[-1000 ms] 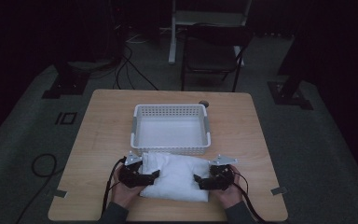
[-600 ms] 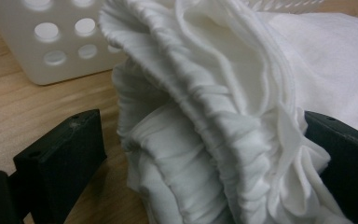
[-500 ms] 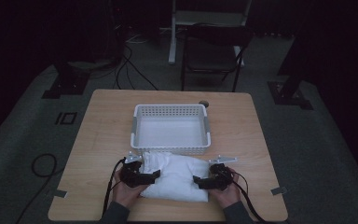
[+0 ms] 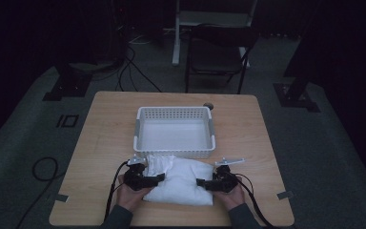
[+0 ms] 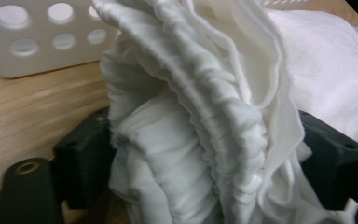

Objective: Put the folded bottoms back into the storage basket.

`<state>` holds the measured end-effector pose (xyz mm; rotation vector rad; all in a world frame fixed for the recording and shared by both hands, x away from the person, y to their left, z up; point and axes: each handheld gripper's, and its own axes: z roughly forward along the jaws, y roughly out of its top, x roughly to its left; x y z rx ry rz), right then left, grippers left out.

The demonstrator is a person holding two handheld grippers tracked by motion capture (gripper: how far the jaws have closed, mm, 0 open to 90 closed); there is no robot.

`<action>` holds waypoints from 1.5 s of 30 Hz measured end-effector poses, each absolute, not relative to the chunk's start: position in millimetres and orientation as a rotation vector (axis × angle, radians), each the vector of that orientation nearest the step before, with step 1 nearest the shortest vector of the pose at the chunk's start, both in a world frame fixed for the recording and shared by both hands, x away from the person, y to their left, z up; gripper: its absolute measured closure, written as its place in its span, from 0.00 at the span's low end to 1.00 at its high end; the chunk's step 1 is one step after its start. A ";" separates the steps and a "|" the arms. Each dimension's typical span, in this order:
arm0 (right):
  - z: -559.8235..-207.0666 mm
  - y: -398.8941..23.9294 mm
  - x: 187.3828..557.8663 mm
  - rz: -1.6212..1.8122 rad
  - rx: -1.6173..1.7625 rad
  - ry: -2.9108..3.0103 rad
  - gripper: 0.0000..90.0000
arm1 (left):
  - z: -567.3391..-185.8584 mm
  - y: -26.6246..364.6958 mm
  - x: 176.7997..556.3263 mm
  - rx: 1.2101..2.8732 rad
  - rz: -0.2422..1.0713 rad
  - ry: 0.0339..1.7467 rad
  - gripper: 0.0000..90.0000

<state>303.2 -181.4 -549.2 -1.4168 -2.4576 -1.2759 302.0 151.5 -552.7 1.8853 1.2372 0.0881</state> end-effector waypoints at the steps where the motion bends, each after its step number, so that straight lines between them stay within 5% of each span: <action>1: -549.6 -181.8 304.3 -1.277 -1.409 -2.443 0.47 | -553.0 151.2 302.8 1.884 0.068 1.227 0.25; 9: -547.1 -180.6 304.3 -1.313 -1.348 -2.455 0.73 | -549.8 149.3 299.9 1.875 0.024 1.203 0.50; 15: -540.9 -174.4 294.1 -1.345 -1.331 -2.579 0.77 | -540.8 143.0 290.9 1.910 0.123 1.186 0.58; 45: -512.9 -163.1 285.7 -1.466 -1.244 -2.724 0.79 | -511.1 154.3 279.6 1.885 0.218 1.157 0.60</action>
